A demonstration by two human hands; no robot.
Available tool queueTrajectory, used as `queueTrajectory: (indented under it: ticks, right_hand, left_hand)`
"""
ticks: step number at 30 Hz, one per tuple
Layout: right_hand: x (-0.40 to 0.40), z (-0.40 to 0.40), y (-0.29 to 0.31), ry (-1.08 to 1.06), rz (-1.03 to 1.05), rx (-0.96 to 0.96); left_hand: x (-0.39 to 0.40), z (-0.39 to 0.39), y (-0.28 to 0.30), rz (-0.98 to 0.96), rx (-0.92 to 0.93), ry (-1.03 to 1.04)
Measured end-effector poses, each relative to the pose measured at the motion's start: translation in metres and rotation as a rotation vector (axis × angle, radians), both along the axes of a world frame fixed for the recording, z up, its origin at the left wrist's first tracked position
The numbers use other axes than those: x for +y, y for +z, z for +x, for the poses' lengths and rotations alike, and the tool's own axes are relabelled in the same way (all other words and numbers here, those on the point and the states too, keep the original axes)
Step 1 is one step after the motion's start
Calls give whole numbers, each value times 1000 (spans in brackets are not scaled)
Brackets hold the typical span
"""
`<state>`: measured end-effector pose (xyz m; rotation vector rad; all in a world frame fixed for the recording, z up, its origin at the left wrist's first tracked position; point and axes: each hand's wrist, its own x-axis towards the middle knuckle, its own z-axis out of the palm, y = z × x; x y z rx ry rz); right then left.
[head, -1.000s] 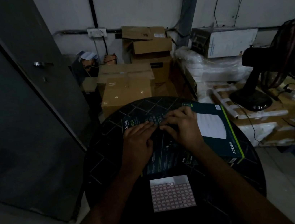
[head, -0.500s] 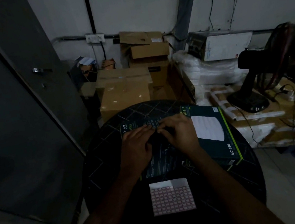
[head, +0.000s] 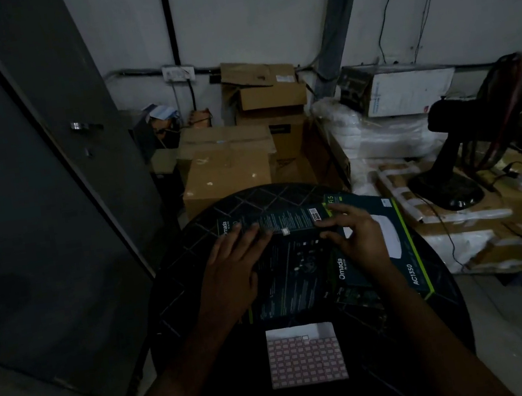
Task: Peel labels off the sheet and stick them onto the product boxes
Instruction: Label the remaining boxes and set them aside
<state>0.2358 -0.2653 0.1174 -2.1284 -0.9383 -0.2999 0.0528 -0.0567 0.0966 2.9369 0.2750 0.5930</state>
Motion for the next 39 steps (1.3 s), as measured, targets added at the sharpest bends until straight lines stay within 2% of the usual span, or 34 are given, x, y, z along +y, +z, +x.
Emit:
queueTrajectory:
  ticks: [4, 7, 10, 12, 15, 18, 23, 26, 28, 33, 35, 39]
  right_hand:
    - [-1, -6, -6, 89, -47, 185]
    - [3, -6, -12, 122, -39, 432]
    - [7, -2, -21, 147, -130, 550]
    - [10, -2, -24, 144, -99, 588]
    - [16, -7, -21, 193, 13, 581]
    - [37, -24, -10, 282, 102, 534]
    - [73, -54, 20, 391, 114, 459]
    - [80, -67, 33, 461, 141, 410]
    - [78, -68, 36, 486, 104, 382]
    - [44, -51, 10, 452, -238, 390]
    - [34, -53, 1, 419, -231, 425]
    - [37, -61, 9, 436, -224, 349]
  left_hand:
    - [5, -10, -7, -4, 22, 83]
    - [1, -14, -8, -12, 25, 139]
    - [-7, -17, -9, 21, 30, 173]
    - [-12, -16, -6, 24, 31, 204]
    - [-19, -10, 7, 27, 0, 214]
    - [-22, -2, 32, 44, -32, 129]
    - [0, 4, 82, 0, 139, 71]
    - [23, -6, 102, -96, 113, -32]
    - [35, -13, 108, -214, 93, -91]
    - [71, -34, 110, -407, -21, -103]
    - [84, -40, 105, -446, -36, -124]
    - [99, -41, 92, -391, 90, -104]
